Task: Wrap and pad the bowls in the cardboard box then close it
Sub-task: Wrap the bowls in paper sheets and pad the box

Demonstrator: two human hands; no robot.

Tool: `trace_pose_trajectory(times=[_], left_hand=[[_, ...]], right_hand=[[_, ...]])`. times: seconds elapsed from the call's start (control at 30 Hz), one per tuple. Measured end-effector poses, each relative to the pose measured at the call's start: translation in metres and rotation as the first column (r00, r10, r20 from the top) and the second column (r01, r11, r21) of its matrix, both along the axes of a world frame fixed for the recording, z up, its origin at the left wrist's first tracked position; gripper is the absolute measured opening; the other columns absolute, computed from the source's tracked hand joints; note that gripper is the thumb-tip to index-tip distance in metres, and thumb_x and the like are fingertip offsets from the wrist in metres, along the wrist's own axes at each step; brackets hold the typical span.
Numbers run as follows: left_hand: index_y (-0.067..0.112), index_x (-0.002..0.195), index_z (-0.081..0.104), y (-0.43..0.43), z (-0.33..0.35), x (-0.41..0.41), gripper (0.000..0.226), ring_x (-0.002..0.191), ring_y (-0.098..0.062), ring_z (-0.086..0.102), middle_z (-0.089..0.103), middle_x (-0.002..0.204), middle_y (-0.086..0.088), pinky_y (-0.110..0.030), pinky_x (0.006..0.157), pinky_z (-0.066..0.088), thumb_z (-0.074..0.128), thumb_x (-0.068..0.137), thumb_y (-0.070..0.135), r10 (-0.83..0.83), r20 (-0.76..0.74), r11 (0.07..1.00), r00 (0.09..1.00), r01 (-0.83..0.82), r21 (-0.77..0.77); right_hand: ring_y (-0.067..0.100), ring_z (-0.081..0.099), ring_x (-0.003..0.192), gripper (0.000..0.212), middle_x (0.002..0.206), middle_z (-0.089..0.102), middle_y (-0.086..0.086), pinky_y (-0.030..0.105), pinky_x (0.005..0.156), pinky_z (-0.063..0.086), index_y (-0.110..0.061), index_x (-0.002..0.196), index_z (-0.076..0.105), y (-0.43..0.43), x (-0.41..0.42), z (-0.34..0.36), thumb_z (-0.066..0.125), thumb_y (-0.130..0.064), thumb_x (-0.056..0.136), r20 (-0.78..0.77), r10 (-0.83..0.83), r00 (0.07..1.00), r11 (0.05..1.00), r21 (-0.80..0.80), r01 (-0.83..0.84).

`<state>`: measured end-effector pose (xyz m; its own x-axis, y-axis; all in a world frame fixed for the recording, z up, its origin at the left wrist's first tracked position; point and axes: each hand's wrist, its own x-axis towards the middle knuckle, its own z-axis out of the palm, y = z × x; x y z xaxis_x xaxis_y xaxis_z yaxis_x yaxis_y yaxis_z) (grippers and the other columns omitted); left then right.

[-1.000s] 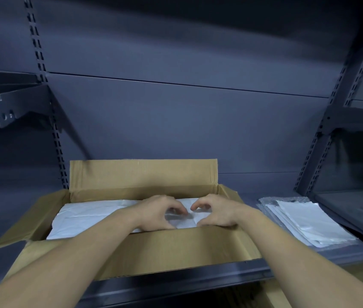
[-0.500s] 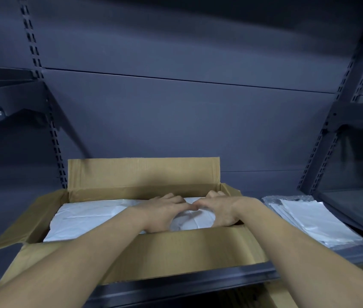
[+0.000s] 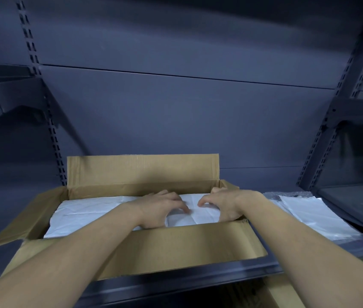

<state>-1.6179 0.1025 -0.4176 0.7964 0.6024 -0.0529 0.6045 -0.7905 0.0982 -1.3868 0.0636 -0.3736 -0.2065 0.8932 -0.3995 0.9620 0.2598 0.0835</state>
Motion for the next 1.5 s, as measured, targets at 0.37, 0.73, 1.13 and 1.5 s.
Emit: trace_pose_trajectory(times=[0.37,0.73,1.13,1.5], left_hand=[[0.026,0.116,0.072,-0.003,0.006,-0.007,0.026,0.109,-0.008,0.054,0.064,0.117,0.007,-0.029,0.099,0.042,0.057,0.096,0.035,0.111,0.322,0.994,0.94,-0.107,-0.032],[0.034,0.112,0.069,0.0,-0.012,-0.002,0.027,0.112,-0.007,0.05,0.058,0.115,0.012,-0.033,0.098,0.044,0.059,0.091,0.048,0.149,0.281,0.989,0.948,-0.135,-0.067],[0.032,0.12,0.065,-0.011,0.015,0.007,0.036,0.109,-0.014,0.059,0.064,0.123,0.011,-0.039,0.092,0.051,0.049,0.09,0.043,0.412,0.225,0.911,0.883,-0.397,-0.113],[0.036,0.111,0.067,-0.026,0.051,0.059,0.035,0.109,-0.014,0.057,0.063,0.118,0.016,-0.038,0.093,0.051,0.047,0.084,0.046,0.413,0.221,0.91,0.883,-0.393,-0.132]], right_hand=[[0.011,0.051,0.113,0.032,0.119,0.053,-0.008,0.026,0.092,0.042,-0.039,0.128,0.057,-0.009,-0.007,0.008,0.051,-0.035,0.097,-0.378,0.033,0.925,0.976,0.213,0.052],[0.017,0.049,0.115,0.042,0.123,0.044,0.0,0.029,0.097,0.042,-0.028,0.13,0.058,-0.013,-0.013,-0.014,0.065,-0.034,0.089,-0.33,-0.055,0.942,0.984,0.144,0.108],[0.012,0.048,0.115,0.026,0.118,0.054,-0.011,0.039,0.093,0.047,-0.034,0.117,0.061,-0.018,0.0,-0.013,0.048,-0.038,0.095,-0.429,-0.03,0.903,0.865,0.442,0.239],[0.025,0.047,0.121,0.038,0.126,0.054,0.003,0.041,0.091,0.044,-0.028,0.13,0.053,-0.041,0.033,-0.003,0.035,-0.04,0.1,-0.443,-0.192,0.876,0.818,0.421,0.392]])
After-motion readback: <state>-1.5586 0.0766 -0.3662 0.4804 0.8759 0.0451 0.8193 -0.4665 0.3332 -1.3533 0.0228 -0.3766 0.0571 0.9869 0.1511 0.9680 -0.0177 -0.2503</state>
